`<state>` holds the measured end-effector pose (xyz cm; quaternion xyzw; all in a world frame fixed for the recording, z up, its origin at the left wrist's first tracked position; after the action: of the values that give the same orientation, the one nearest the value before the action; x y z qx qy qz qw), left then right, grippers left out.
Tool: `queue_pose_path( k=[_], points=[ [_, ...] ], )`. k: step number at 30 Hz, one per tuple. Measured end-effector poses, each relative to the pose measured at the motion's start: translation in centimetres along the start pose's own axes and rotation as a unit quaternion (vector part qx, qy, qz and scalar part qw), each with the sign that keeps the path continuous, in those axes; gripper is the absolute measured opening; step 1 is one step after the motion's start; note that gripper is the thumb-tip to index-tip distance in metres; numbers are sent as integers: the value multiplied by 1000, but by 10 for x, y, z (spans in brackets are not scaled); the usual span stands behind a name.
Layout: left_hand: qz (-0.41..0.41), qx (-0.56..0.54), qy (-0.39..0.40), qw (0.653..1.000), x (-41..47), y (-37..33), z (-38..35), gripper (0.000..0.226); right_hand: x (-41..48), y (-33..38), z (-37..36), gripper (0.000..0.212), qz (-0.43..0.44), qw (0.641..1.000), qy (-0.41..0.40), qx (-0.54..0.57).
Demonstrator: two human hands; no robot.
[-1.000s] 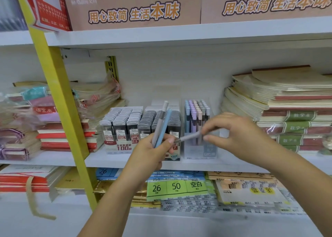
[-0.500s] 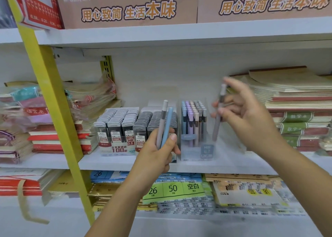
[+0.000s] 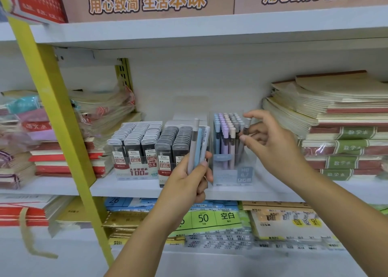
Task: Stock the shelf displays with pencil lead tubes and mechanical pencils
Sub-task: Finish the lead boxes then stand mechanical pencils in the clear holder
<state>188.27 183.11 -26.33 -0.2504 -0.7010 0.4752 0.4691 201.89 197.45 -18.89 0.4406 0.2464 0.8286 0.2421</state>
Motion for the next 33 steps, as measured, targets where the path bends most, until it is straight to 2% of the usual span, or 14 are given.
queue_pose_path(
  k=[4, 8, 12, 14, 15, 16, 18, 20, 23, 26, 29, 33],
  points=[
    [-9, 19, -4, 1000, -2, 2, 2, 21, 2, 2, -2, 44, 16, 1000, -2, -24],
    [-7, -9, 19, 1000, -4, -2, -3, 32, 3, 6, -8, 35, 49, 985, -38, -160],
    [-1, -42, 39, 998, -5, -7, -8, 33, -3, 14, -6, 36, 27, 985, -50, -161],
    [-6, -40, 52, 998, -6, -9, -10, 28, -12, 26, -1, 37, 31, 992, -73, -103],
    [-7, -39, 59, 997, -6, -10, -12, 26, -16, 33, -1, 36, 24, 997, -57, -44],
    [-8, -40, 65, 997, -6, -10, -14, 24, -19, 38, -4, 35, 2, 999, -17, 28],
    [-7, -38, 77, 996, -6, -9, -18, 21, -21, 44, -14, 36, -60, 980, 93, 167],
    [-2, -36, 86, 996, -8, -8, -20, 23, -23, 46, -18, 34, -84, 960, 147, 224],
    [16, -50, 77, 996, -16, -6, -11, 28, -23, 39, -7, 25, -106, 945, 122, 284],
    [41, -74, 24, 996, -20, 0, 4, 21, -27, 23, 3, 18, -146, 924, 113, 335],
    [26, -74, -33, 996, -19, -4, 12, 16, -34, 11, 6, 16, -184, 929, 149, 285],
    [-11, 9, -72, 997, -14, -18, 14, 9, -41, 21, 6, 12, -138, 962, 229, 64]
  ],
)
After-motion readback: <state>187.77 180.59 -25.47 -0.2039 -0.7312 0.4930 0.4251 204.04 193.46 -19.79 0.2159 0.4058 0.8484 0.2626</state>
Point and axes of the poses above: each hand's wrist, its own x-axis towards the middle knuckle, its own z-axis out of the back of the hand, y = z × x, the point moved 5 cm from there along x, towards the middle knuckle, and after that the axes turned 10 degrees about -z, right-handed, at the moved point
